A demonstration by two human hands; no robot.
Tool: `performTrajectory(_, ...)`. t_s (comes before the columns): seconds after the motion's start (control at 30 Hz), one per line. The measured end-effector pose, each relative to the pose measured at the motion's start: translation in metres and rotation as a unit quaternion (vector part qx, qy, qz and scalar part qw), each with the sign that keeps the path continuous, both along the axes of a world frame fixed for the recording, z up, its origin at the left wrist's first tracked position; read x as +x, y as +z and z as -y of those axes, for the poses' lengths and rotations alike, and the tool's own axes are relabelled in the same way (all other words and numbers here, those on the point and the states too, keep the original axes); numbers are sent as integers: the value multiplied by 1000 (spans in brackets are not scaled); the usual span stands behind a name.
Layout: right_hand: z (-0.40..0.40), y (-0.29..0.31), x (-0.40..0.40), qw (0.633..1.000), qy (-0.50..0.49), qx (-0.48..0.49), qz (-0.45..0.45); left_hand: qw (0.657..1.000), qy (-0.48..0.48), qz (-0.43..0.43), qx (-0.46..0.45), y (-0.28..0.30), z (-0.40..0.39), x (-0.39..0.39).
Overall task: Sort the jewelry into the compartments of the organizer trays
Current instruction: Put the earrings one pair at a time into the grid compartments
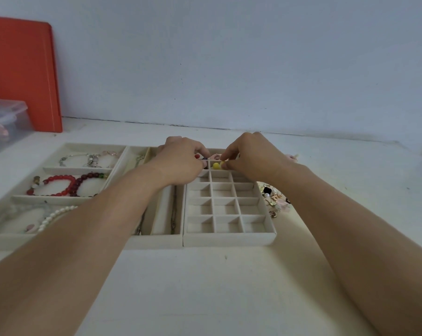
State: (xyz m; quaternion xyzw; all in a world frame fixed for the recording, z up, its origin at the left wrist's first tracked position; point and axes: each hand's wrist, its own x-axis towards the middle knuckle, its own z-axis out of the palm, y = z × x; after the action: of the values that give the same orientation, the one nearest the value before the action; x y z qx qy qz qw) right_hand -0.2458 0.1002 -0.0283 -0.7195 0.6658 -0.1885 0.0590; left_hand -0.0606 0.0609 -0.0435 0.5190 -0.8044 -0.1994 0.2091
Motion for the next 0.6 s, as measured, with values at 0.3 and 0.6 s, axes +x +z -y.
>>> performTrajectory(0.3,-4,7,0,1000,4,-7,11,1000,28,7,5,1,-1,0)
performTrajectory(0.6,-4,6,0,1000,16,11,8,999,33,0,-1,3,-3,-1)
